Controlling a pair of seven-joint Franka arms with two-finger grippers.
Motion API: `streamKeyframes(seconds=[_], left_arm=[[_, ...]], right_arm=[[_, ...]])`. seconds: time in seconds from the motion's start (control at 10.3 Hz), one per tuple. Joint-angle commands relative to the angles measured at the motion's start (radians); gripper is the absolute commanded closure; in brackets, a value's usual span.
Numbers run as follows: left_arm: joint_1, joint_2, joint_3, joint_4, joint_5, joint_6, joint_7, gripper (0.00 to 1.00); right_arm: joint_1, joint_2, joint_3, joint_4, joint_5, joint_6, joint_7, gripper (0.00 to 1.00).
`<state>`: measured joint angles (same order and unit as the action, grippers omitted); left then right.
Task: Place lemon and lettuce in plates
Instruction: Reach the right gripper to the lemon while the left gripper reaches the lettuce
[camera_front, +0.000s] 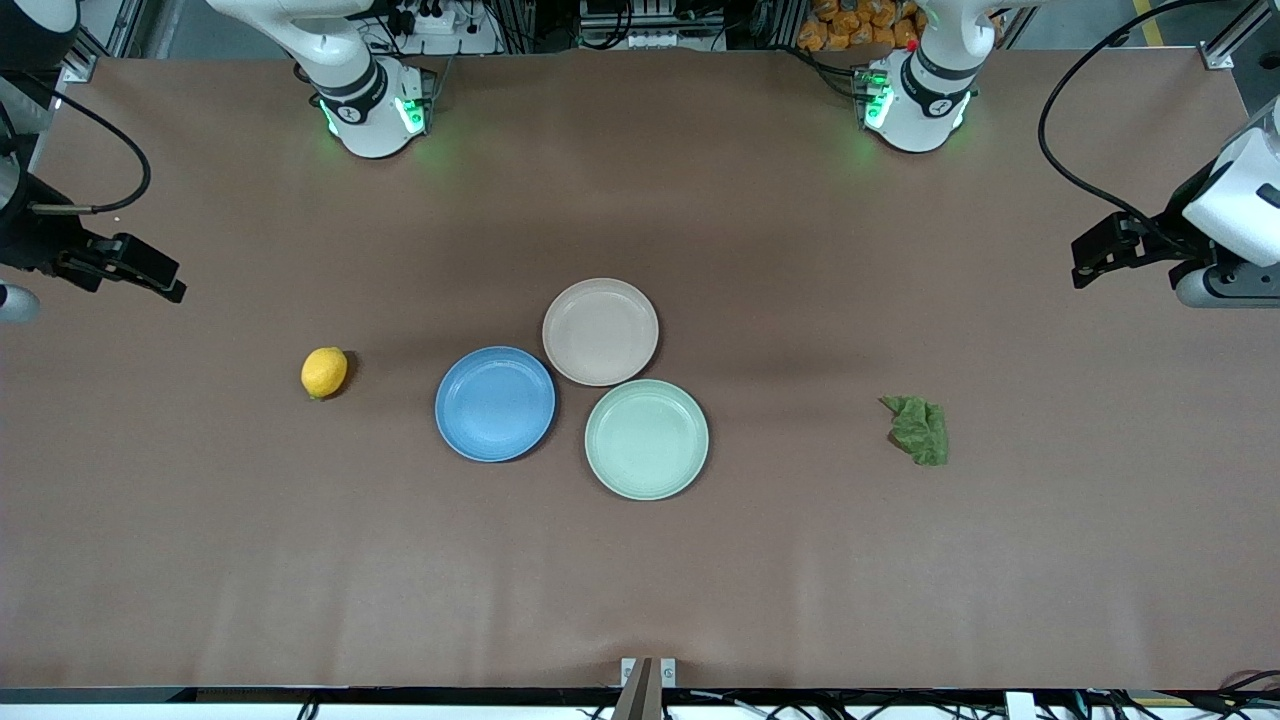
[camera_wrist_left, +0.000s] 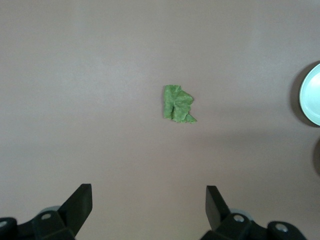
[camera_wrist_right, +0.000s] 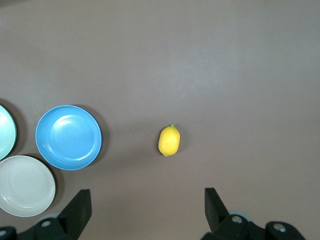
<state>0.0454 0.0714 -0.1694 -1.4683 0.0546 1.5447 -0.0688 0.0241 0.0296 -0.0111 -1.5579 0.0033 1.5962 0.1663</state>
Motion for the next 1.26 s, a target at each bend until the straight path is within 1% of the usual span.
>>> streamKeyframes(seconds=[0.0,0.39,0.49,0.58,0.68,0.78,0.87,0.97,1.07,1.17], left_arm=[[0.007,-0.005,-0.001,-0.004,-0.019,0.006,0.029,0.0],[0.007,0.007,-0.001,-0.004,-0.021,0.008,0.029,0.0],[0.007,0.022,-0.001,-0.009,-0.028,0.008,0.029,0.0],[0.007,0.054,-0.001,-0.014,-0.035,0.017,0.027,0.0],[0.007,0.071,0.001,-0.055,-0.035,0.065,0.027,0.0],[0.002,0.068,0.001,-0.142,-0.027,0.134,0.026,0.0],[-0.002,0.064,0.001,-0.241,-0.024,0.215,0.026,0.0],[-0.004,0.077,0.001,-0.326,-0.022,0.32,0.024,0.0],[-0.004,0.108,-0.001,-0.386,-0.022,0.415,0.024,0.0],[-0.004,0.164,0.001,-0.409,-0.016,0.486,0.024,0.0]], right_arm=[[-0.009,-0.004,0.005,-0.007,-0.012,0.001,-0.005,0.0],[-0.009,-0.001,0.005,-0.01,-0.012,0.001,-0.005,0.0],[-0.012,0.004,0.005,-0.034,-0.009,0.016,-0.005,0.0],[-0.007,0.007,0.005,-0.077,-0.009,0.078,-0.005,0.0],[-0.004,0.012,0.006,-0.112,-0.008,0.149,-0.004,0.0],[-0.001,0.033,0.006,-0.126,-0.009,0.168,-0.005,0.0],[-0.004,0.048,0.006,-0.158,-0.009,0.174,-0.005,0.0],[-0.009,0.058,0.006,-0.206,-0.008,0.212,-0.005,0.0],[-0.01,0.061,0.006,-0.265,-0.008,0.282,-0.005,0.0],[-0.01,0.068,0.006,-0.325,-0.008,0.351,-0.004,0.0]])
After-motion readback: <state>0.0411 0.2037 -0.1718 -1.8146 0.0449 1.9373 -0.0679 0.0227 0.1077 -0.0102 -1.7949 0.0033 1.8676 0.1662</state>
